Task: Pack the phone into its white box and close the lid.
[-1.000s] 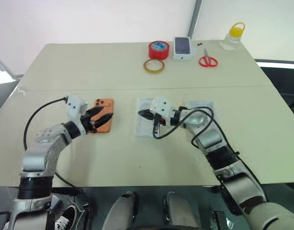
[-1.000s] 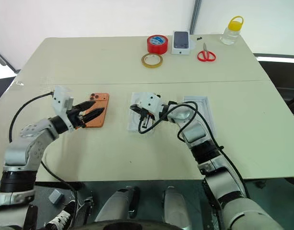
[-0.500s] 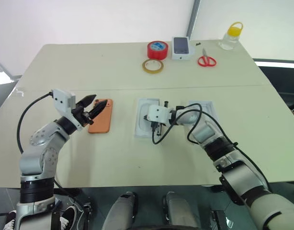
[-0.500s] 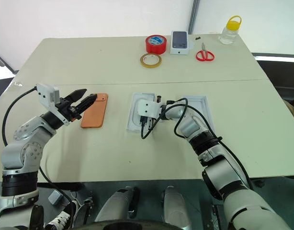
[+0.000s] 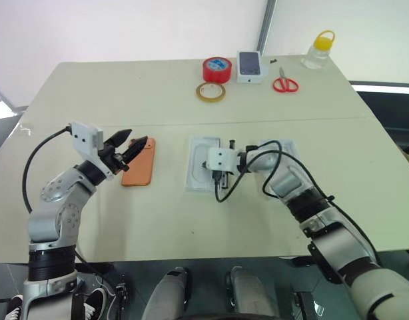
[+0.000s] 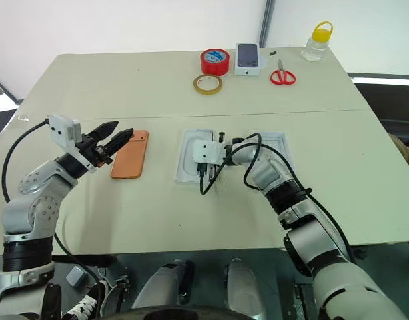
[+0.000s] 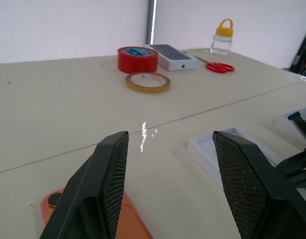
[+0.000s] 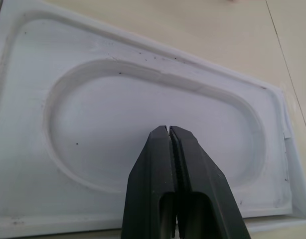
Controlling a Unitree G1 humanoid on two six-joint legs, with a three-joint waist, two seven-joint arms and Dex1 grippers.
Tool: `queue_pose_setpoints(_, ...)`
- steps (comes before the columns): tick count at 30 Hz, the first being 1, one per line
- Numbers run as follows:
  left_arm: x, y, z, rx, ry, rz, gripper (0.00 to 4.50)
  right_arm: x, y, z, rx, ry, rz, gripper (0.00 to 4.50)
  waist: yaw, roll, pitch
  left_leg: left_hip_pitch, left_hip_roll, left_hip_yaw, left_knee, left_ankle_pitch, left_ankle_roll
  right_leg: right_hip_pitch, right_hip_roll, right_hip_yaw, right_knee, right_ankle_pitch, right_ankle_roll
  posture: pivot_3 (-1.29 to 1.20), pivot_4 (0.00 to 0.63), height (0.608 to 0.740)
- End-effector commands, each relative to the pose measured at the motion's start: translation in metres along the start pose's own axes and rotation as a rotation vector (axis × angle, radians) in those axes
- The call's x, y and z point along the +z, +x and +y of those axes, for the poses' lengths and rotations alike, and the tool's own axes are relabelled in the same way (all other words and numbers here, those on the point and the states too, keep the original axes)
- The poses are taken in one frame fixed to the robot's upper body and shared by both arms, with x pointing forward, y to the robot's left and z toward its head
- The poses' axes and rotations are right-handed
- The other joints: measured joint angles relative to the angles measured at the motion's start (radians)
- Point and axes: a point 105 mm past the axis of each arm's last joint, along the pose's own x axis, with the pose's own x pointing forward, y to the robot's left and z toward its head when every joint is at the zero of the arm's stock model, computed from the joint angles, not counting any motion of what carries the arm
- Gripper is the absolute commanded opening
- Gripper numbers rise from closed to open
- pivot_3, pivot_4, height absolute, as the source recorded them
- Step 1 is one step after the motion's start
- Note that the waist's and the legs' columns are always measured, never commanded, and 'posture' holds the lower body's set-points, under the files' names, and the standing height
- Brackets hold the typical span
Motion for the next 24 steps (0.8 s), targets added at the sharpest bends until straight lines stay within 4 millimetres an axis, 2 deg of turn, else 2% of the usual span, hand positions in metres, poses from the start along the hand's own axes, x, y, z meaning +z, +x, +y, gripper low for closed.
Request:
queue_pose_setpoints(1,0.012,0.005,-0.004,-0.010,0.033,-0.049,2.85,0.003,-0.006,-0.007,0.002,-0.046,0.047,0.10,0.001,0.000,0.000,0.000,0.000,0.000,0.000,0.000,0.000,0.000,0.000,0.000,0.000,0.000,0.000,0.00,0.150,0.740)
queue_pose_setpoints(6,0.013,0.007,-0.003,-0.004,0.035,-0.055,2.85,0.004,-0.009,-0.005,0.027,-0.060,0.056,0.10,0.004,0.000,0.000,0.000,0.000,0.000,0.000,0.000,0.000,0.000,0.000,0.000,0.000,0.000,0.000,0.00,0.150,0.740)
queue_pose_setpoints(11,0.012,0.007,-0.002,-0.004,0.031,-0.053,2.85,0.020,0.000,-0.002,0.005,0.025,-0.047,0.10,-0.001,0.000,0.000,0.000,0.000,0.000,0.000,0.000,0.000,0.000,0.000,0.000,0.000,0.000,0.000,0.00,0.150,0.740)
queue_pose_setpoints(15,0.010,0.007,-0.003,-0.007,0.020,-0.037,2.85,0.030,-0.001,-0.012,-0.052,0.045,-0.098,0.10,-0.001,0.000,0.000,0.000,0.000,0.000,0.000,0.000,0.000,0.000,0.000,0.000,0.000,0.000,0.000,0.00,0.150,0.740)
queue_pose_setpoints(22,0.009,0.007,-0.001,-0.004,0.008,-0.025,2.85,0.011,0.002,-0.026,-0.139,-0.020,-0.001,0.10,-0.001,0.000,0.000,0.000,0.000,0.000,0.000,0.000,0.000,0.000,0.000,0.000,0.000,0.000,0.000,0.00,0.150,0.740)
queue_pose_setpoints(24,0.007,0.007,0.000,-0.003,0.006,-0.018,2.85,-0.004,0.009,-0.017,-0.106,-0.041,0.063,0.10,-0.001,0.000,0.000,0.000,0.000,0.000,0.000,0.000,0.000,0.000,0.000,0.000,0.000,0.000,0.000,0.00,0.150,0.740)
